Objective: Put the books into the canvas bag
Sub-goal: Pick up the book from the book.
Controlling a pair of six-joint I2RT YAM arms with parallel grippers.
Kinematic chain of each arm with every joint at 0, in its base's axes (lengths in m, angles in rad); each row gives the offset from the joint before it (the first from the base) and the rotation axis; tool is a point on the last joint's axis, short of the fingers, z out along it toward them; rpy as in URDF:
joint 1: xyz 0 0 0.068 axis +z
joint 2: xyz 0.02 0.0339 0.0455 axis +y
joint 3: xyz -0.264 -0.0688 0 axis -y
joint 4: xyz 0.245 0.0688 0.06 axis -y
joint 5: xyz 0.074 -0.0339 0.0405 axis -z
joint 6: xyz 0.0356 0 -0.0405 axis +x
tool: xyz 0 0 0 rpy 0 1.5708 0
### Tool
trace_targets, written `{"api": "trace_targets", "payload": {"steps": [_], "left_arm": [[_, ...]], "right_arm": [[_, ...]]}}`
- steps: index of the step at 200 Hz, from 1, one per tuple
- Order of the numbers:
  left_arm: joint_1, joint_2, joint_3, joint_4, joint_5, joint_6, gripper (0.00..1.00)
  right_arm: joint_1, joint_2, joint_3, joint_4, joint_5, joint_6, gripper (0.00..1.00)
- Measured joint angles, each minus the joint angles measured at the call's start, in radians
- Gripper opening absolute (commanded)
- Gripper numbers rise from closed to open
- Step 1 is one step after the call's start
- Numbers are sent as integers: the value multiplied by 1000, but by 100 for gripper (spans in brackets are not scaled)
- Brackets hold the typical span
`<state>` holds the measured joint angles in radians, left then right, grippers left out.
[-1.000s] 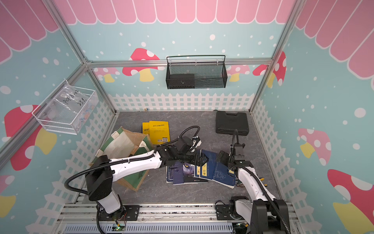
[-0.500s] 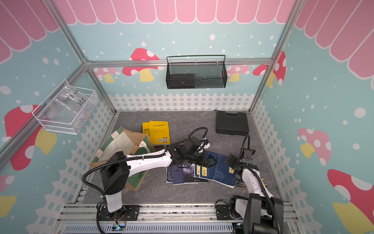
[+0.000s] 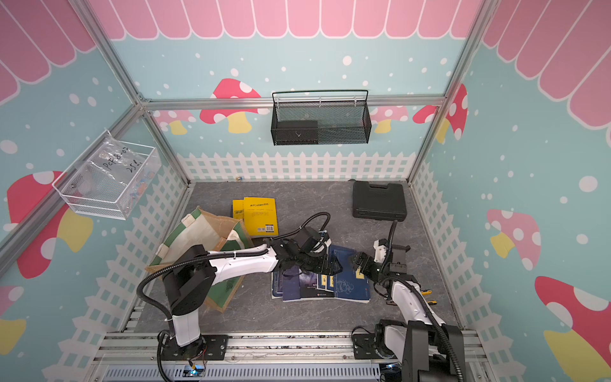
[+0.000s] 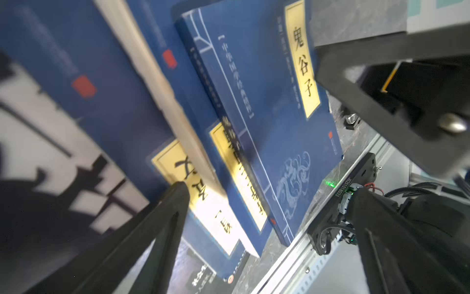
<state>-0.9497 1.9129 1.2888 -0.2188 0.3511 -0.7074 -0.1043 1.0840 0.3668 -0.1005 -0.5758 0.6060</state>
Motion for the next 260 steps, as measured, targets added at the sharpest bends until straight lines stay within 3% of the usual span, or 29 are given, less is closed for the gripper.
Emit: {"api": "trace_targets", "payload": {"steps": [33, 61, 99, 127, 169, 216, 260], "left_arm": [[2, -17, -23, 12, 14, -6, 97], [14, -28, -61, 47, 39, -33, 84], [44, -30, -98, 76, 55, -73, 33], [63, -30, -106, 90, 76, -90, 0], [98, -106, -131, 99, 95, -69, 0], [184, -310, -115, -46, 190, 160, 0], [189, -426, -55, -245, 206, 349, 0]], "right_arm": [[108, 0, 0, 47, -37, 11, 99], [148, 0, 0, 74, -43, 29, 99], [153, 0, -1, 91, -45, 35, 99], [153, 8, -6, 113, -59, 33, 99], [152, -23, -16, 198, -140, 0, 100], [158, -161, -69, 489, -309, 7, 100], [159, -181, -79, 701, -417, 39, 100]]}}
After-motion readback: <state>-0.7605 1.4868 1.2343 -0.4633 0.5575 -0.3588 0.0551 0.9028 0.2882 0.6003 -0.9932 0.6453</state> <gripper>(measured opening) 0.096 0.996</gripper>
